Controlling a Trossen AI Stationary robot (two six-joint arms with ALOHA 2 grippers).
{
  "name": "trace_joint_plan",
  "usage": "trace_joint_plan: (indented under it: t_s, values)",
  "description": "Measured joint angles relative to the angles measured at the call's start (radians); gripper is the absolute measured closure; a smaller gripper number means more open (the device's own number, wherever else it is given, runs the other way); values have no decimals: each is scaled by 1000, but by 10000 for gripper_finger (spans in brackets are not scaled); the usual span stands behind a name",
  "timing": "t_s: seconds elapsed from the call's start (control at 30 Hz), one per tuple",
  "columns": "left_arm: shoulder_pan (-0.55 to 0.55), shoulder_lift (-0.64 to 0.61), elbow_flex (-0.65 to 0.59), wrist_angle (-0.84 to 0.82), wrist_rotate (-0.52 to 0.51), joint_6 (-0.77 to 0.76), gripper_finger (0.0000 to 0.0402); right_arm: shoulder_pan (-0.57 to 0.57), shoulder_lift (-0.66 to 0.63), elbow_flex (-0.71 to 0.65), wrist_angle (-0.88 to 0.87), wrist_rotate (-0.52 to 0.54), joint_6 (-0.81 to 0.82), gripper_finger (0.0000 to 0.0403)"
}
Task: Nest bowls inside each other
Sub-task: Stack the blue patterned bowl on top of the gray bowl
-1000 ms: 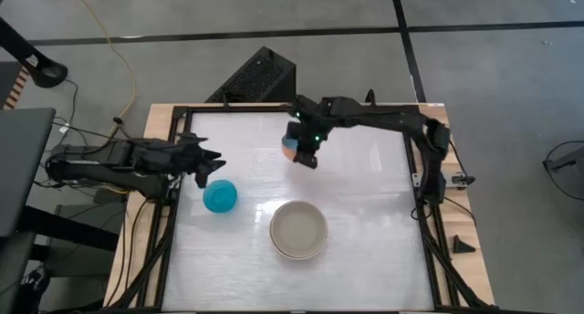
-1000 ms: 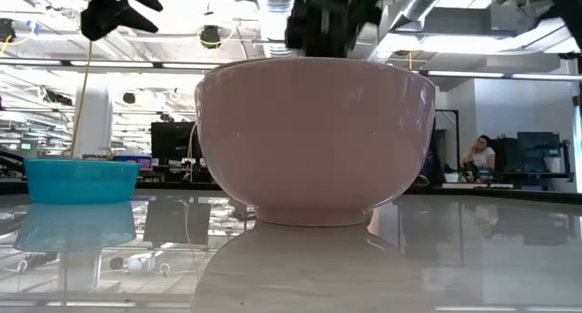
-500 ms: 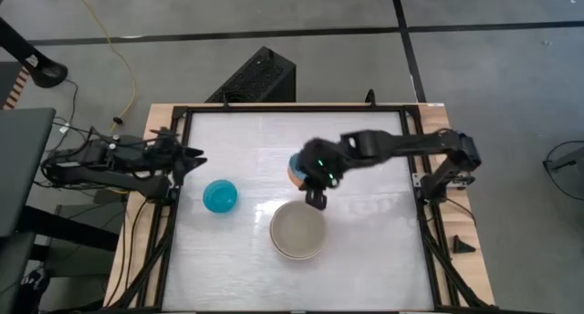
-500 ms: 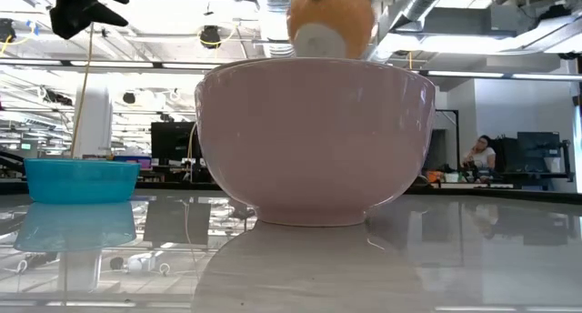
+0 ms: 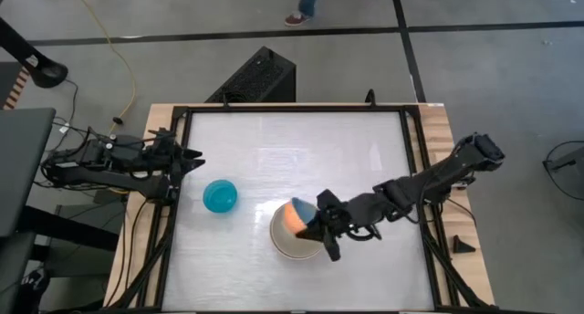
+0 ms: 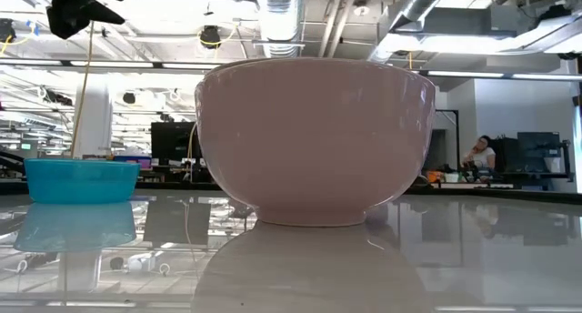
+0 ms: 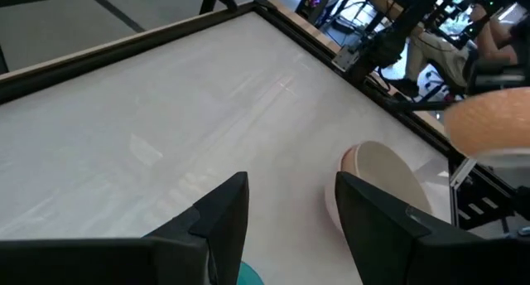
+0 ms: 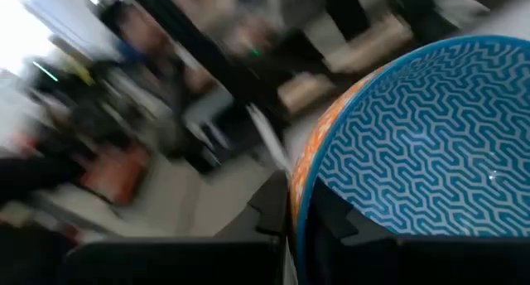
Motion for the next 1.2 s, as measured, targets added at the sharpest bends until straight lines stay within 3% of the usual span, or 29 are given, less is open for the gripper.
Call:
trace_joint_plan:
  t_s: [0.07, 0.2, 0.43, 0.7, 0.87, 1.07, 1.2]
  values:
    - [0, 0, 0, 0, 0, -10, 231, -1, 25, -40, 159, -12, 12, 358]
    - [0, 0, 0, -2, 0, -22, 231, -4, 100, -40, 154, -50, 40, 358]
    - [0, 0, 0, -9, 14, 16, 231, -3, 251, 115, -116, -68, 57, 357]
    - [0, 0, 0, -16, 70, 59, 231, -29, 457, 482, -643, -48, -17, 357]
    - [0, 0, 0, -22, 73, 62, 231, -45, 578, 662, -856, -41, -48, 357]
    - [0, 0, 0, -35, 99, 65, 231, -52, 658, 723, -1005, -64, -19, 357]
    - [0, 0, 0, -35, 119, 66, 231, -55, 664, 715, -1008, -78, -18, 357]
